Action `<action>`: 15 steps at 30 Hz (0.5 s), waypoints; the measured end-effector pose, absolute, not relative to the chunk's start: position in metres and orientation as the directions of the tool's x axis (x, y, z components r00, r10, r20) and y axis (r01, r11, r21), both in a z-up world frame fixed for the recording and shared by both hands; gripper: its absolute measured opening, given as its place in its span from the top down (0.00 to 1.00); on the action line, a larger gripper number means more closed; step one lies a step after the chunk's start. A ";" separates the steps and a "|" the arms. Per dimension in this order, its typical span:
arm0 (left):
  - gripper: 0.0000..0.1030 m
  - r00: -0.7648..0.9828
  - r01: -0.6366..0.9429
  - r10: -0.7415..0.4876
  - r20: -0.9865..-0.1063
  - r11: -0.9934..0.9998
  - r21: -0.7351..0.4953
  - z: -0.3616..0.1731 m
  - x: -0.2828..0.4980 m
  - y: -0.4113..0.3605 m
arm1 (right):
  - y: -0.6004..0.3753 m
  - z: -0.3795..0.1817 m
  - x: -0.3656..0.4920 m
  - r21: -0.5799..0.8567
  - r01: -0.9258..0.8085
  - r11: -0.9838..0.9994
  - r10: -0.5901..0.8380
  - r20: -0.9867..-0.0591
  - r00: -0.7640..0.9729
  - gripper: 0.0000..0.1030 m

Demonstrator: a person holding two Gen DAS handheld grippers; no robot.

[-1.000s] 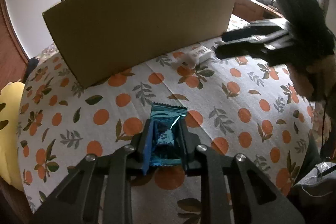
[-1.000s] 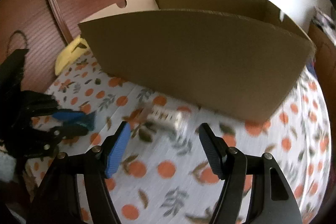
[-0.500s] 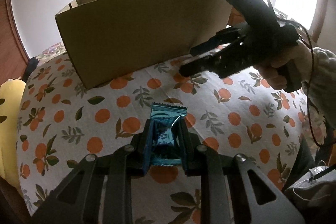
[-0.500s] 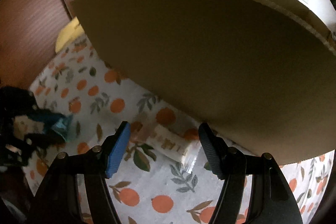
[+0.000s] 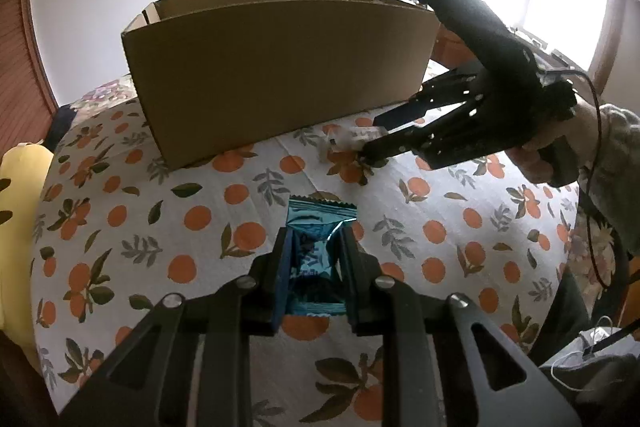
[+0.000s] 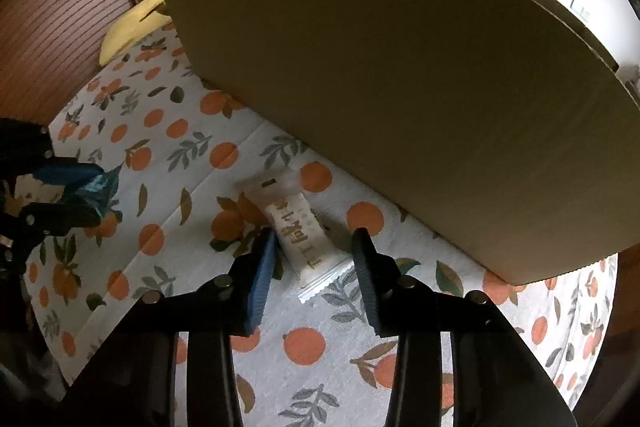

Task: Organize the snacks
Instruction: 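Lower the right tool onto the white bar and close it while the left tool lifts the teal candy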

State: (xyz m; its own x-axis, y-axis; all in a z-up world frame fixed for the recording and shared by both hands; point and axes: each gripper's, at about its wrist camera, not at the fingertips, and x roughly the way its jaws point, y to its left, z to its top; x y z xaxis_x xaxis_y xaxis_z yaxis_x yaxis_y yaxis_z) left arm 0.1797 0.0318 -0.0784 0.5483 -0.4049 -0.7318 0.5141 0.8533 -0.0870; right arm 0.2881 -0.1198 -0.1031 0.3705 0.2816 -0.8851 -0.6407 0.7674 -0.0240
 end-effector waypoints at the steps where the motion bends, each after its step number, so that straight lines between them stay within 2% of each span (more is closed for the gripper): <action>1: 0.80 0.549 0.513 -0.407 -0.730 0.854 -0.091 -0.078 0.180 0.032 | -0.118 -0.103 0.287 -0.037 -0.646 0.763 0.276 -0.884 0.377 0.64; 3: 0.80 0.551 0.510 -0.405 -0.729 0.855 -0.089 -0.077 0.178 0.032 | -0.117 -0.103 0.286 -0.041 -0.649 0.760 0.274 -0.885 0.376 0.69; 4: 0.80 0.552 0.509 -0.404 -0.729 0.856 -0.089 -0.077 0.177 0.032 | -0.116 -0.103 0.286 -0.032 -0.656 0.755 0.282 -0.886 0.367 0.77; 5: 0.80 0.553 0.509 -0.404 -0.729 0.856 -0.089 -0.076 0.176 0.032 | -0.115 -0.102 0.284 -0.034 -0.656 0.754 0.281 -0.886 0.369 0.78; 15: 0.80 0.587 0.489 -0.396 -0.706 0.868 -0.081 -0.063 0.169 0.035 | -0.125 -0.089 0.259 -0.035 -0.625 0.780 0.312 -0.844 0.436 0.80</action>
State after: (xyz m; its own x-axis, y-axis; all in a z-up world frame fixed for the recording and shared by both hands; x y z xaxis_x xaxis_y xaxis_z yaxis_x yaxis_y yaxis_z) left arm 0.1687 0.0355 -0.0626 0.5868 -0.3961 -0.7063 0.4891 0.8685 -0.0808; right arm 0.2588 -0.1254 -0.0891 0.4361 0.3118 -0.8442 -0.6249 0.7799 -0.0348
